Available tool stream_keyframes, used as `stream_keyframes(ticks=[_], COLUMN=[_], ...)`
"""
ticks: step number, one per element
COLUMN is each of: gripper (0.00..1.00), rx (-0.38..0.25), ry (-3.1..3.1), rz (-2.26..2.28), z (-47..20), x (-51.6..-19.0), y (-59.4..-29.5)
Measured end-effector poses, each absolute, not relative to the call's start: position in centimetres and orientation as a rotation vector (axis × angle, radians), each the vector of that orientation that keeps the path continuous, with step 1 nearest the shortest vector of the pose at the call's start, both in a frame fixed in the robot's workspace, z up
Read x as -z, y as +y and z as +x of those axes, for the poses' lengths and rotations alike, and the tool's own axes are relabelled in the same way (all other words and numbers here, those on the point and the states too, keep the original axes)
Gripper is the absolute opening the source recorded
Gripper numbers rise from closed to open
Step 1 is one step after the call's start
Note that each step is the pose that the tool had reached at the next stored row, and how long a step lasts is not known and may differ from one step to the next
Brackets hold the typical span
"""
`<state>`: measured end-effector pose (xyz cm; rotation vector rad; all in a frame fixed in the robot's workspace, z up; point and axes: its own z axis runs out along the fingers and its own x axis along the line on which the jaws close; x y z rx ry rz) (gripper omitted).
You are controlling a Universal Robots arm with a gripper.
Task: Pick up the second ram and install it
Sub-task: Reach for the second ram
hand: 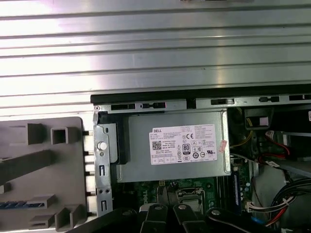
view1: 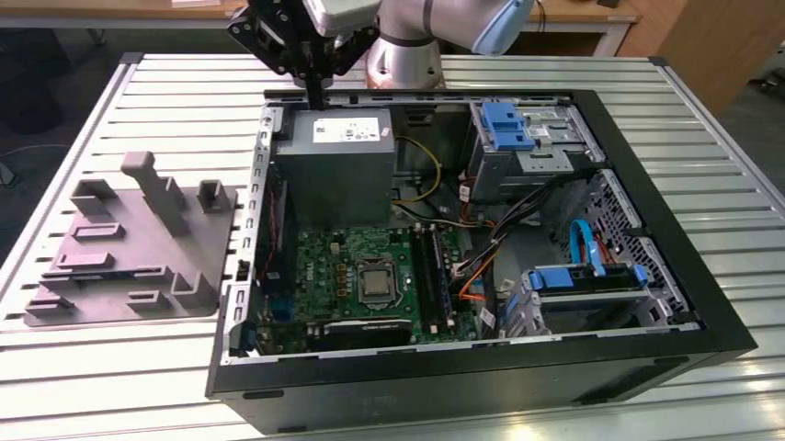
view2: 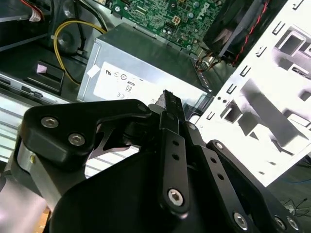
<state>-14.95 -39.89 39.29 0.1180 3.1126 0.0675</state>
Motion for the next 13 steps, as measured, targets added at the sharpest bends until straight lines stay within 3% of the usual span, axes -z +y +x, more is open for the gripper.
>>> stream_keyframes(ticks=[13], gripper=[0.1], rx=[-0.068], ry=[3.112], rz=[0.118], z=[-17.0], x=[-39.2], y=[-39.9])
